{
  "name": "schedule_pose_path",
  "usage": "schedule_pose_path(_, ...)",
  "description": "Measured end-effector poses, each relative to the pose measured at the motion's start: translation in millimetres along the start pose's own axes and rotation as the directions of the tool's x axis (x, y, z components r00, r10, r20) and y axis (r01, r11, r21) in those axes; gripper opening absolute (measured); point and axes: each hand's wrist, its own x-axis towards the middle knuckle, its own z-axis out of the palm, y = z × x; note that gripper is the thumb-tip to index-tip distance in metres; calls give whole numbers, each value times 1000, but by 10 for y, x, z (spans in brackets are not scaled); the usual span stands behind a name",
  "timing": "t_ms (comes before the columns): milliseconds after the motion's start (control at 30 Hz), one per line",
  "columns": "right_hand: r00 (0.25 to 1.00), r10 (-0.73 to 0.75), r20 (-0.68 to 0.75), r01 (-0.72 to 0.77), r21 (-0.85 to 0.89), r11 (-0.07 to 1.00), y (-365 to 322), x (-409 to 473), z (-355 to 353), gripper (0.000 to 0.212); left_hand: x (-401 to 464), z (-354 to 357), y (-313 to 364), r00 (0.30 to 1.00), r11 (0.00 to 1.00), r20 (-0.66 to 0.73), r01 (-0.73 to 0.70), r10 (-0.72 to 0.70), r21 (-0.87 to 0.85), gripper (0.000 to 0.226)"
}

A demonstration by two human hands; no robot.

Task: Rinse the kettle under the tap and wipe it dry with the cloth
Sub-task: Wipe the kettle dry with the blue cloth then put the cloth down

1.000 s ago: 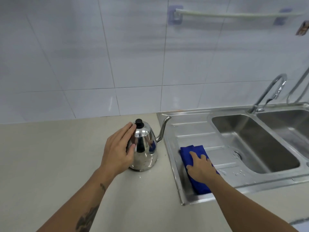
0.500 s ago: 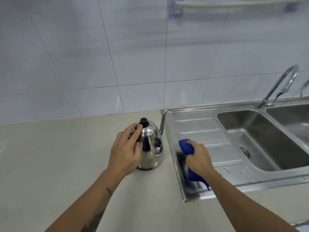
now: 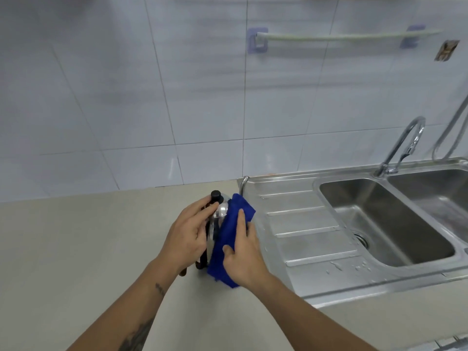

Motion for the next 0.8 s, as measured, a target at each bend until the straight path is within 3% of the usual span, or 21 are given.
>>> schedule_pose_path(233,990,57,132,-78,157,985,-28,290,-264,91,19,-46,35,996,997,41,80,-79,-5,52)
schedule_pose_path(367,980,78,182,-98,104,990,-29,439,-399,86,28,-81,40,992,994,64,103,-104,22,51)
schedule_pose_path(467,997,42,62,-48,97,994,-57,387,-363,80,-4,-54,49,994,994,36,104,-104,19,53)
schedule_pose_path(633,975,-140,-174,147,30,989,-59,240,-133,78,6,-49,24,997,997,15,81,-81,-7,53)
schedule_pose_path(700,983,-123,-133,127,21,992,-25,197,-38,86,19,-53,24,997,997,10,73,-73,-14,52)
schedule_pose_path(800,999,36,40,-39,69,997,92,233,17,94,25,-64,27,998,998,21,58,-58,-13,52)
